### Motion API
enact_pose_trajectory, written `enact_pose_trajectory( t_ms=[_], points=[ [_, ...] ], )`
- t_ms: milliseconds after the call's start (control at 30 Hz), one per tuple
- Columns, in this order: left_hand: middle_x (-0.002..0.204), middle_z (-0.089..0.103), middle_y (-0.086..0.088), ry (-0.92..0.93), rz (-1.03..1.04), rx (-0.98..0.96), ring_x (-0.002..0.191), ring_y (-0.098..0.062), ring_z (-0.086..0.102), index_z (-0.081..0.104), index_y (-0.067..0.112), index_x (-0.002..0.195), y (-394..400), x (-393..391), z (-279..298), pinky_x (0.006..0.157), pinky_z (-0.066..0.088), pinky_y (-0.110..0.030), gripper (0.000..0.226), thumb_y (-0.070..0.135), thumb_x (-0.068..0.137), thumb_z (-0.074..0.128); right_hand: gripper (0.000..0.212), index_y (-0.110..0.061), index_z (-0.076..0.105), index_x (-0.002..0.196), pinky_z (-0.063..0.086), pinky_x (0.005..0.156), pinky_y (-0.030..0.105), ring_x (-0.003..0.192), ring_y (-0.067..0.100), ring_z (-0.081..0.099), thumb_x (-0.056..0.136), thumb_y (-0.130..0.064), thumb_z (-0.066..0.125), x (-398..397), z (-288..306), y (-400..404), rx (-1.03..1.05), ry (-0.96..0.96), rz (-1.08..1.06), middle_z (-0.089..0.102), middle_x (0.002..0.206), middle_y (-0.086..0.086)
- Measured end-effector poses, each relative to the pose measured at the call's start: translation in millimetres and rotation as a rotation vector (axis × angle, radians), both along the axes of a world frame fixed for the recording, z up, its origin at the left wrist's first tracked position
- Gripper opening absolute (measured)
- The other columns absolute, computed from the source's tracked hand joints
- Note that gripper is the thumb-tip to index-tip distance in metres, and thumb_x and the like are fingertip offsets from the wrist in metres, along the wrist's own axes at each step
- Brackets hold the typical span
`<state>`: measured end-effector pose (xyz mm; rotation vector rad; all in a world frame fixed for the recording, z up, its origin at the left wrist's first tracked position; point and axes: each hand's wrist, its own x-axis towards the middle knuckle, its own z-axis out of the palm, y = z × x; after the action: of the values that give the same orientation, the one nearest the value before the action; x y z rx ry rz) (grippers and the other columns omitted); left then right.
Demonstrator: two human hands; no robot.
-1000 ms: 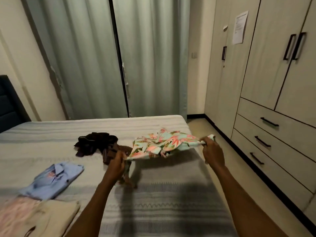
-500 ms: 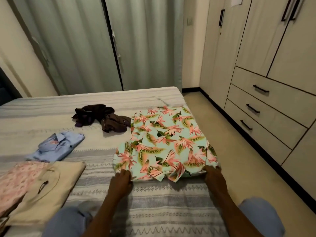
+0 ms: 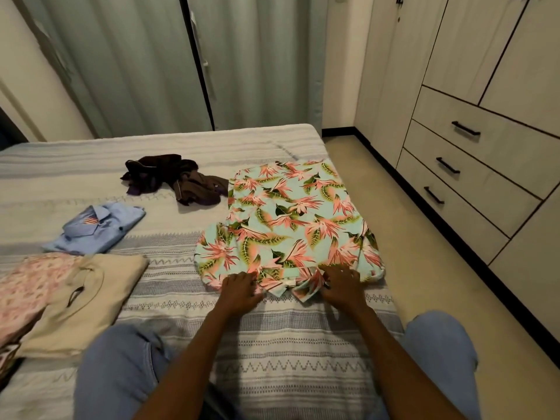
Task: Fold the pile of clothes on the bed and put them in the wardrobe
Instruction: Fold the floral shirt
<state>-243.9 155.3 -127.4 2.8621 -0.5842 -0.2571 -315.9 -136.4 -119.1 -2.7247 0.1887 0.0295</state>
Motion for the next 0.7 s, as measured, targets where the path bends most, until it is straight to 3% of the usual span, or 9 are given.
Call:
enact_pose_trajectory(
  t_ms=[100,167,300,367,467,533,633,700],
  points=[
    [0.113,0.067,-0.009,0.082,-0.007,-0.094,0.1,-0.029,0.061,0.057,0.017,0.12,-17,0,7,0.084,0.05,-0.036,0.041,0.044,0.089,0.063,0.05,-0.022,0.06,0.131,0.037,0.106,0.046,0.125,0.032,0.05,0.083,-0.034,0.059,3,-3,4,0.128,-0.008,-0.013,0.062,0.128,0.005],
    [0.107,0.067,-0.008,0.104,-0.016,-0.203,0.093,-0.027,0.063,0.054,0.015,0.119,-20,-5,11,0.073,0.05,-0.033,0.038,0.034,0.088,0.066,0.037,-0.015,0.069,0.108,0.046,0.086,0.039,0.104,0.031,0.058,0.078,-0.03,0.052,-1,-4,2,0.198,-0.062,0.023,0.066,0.106,0.008],
    [0.105,0.055,-0.004,-0.045,-0.227,-0.178,0.089,-0.022,0.056,0.053,0.016,0.11,-10,-18,12,0.064,0.046,-0.033,0.032,0.029,0.084,0.064,0.016,-0.015,0.058,0.087,0.037,0.064,0.033,0.079,0.023,0.051,0.073,-0.02,0.051,-22,-15,-7,0.139,-0.176,0.136,0.053,0.086,-0.001],
    [0.104,0.052,-0.003,-0.093,-0.329,-0.096,0.086,-0.021,0.052,0.054,0.018,0.107,-3,-24,6,0.058,0.044,-0.031,0.032,0.029,0.079,0.062,0.012,-0.017,0.056,0.081,0.033,0.063,0.031,0.072,0.022,0.048,0.07,-0.017,0.05,-31,-19,-9,0.089,-0.199,0.214,0.049,0.081,-0.002],
    [0.092,0.058,-0.002,-0.087,-0.396,-0.083,0.081,-0.021,0.055,0.059,0.022,0.091,2,-34,-2,0.056,0.046,-0.032,0.014,0.028,0.079,0.054,0.022,-0.018,0.062,0.076,0.031,0.06,0.028,0.067,0.023,0.054,0.078,-0.038,0.052,-33,-25,-13,0.028,-0.222,0.31,0.058,0.08,0.004],
    [0.082,0.065,0.0,-0.068,-0.361,-0.135,0.077,-0.019,0.058,0.064,0.022,0.078,1,-37,0,0.058,0.042,-0.026,0.013,0.023,0.076,0.051,0.027,-0.023,0.065,0.071,0.032,0.057,0.027,0.065,0.017,0.054,0.079,-0.048,0.057,-32,-25,-13,0.03,-0.238,0.331,0.059,0.08,-0.002],
    [0.076,0.069,-0.001,-0.063,-0.266,-0.216,0.068,-0.014,0.056,0.065,0.02,0.076,-1,-42,5,0.053,0.03,-0.02,0.014,0.022,0.077,0.052,0.021,-0.024,0.072,0.061,0.037,0.059,0.025,0.064,0.014,0.057,0.066,-0.026,0.051,-37,-14,-9,0.191,-0.143,0.231,0.063,0.072,-0.01],
    [0.079,0.065,0.0,-0.098,-0.239,-0.269,0.072,-0.017,0.055,0.06,0.02,0.085,-3,-45,7,0.056,0.035,-0.026,0.008,0.022,0.08,0.054,0.026,-0.024,0.073,0.06,0.042,0.06,0.024,0.065,0.013,0.06,0.062,-0.019,0.048,-36,-9,-8,0.236,-0.124,0.162,0.068,0.066,-0.009]
  ],
)
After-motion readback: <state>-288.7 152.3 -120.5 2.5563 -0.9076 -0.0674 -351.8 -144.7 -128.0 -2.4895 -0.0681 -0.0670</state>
